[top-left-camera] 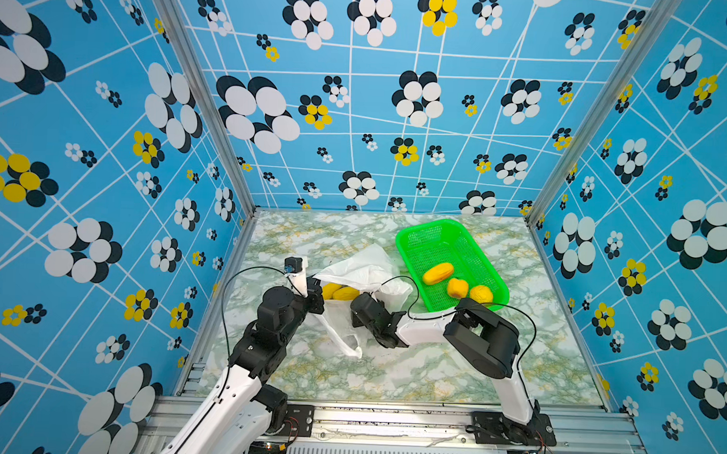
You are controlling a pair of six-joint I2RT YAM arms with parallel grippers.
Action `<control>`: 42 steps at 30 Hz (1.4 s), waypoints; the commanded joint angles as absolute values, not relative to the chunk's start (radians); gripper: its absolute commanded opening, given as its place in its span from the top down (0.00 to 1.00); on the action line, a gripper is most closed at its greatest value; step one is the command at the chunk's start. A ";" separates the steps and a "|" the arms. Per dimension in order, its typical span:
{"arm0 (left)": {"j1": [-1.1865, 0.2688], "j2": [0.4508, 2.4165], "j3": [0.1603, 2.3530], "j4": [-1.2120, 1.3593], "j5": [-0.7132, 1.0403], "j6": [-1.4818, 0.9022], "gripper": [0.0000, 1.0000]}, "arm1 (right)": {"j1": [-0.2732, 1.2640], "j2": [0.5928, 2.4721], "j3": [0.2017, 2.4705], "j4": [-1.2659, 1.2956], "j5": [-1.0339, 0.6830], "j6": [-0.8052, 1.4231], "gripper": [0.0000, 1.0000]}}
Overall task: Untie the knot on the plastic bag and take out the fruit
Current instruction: 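Move the open right gripper back over the bag mouth, then reach the right gripper into the bag and grasp the green pepper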
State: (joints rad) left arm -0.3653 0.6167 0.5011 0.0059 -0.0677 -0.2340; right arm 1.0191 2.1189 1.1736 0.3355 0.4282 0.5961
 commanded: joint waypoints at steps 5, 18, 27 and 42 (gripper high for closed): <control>-0.364 0.485 0.445 0.043 -0.157 -0.236 1.00 | 1.087 2.044 1.039 0.504 0.394 0.558 0.59; -0.364 0.606 0.493 0.033 -0.097 -0.236 1.00 | 1.087 2.055 1.183 0.423 0.449 0.490 0.14; -0.364 0.654 0.509 0.045 -0.057 -0.229 1.00 | 1.013 2.209 1.443 0.221 0.504 0.508 0.06; -0.364 0.662 0.512 0.049 -0.045 -0.226 1.00 | 0.981 2.429 1.758 0.026 0.489 0.491 0.01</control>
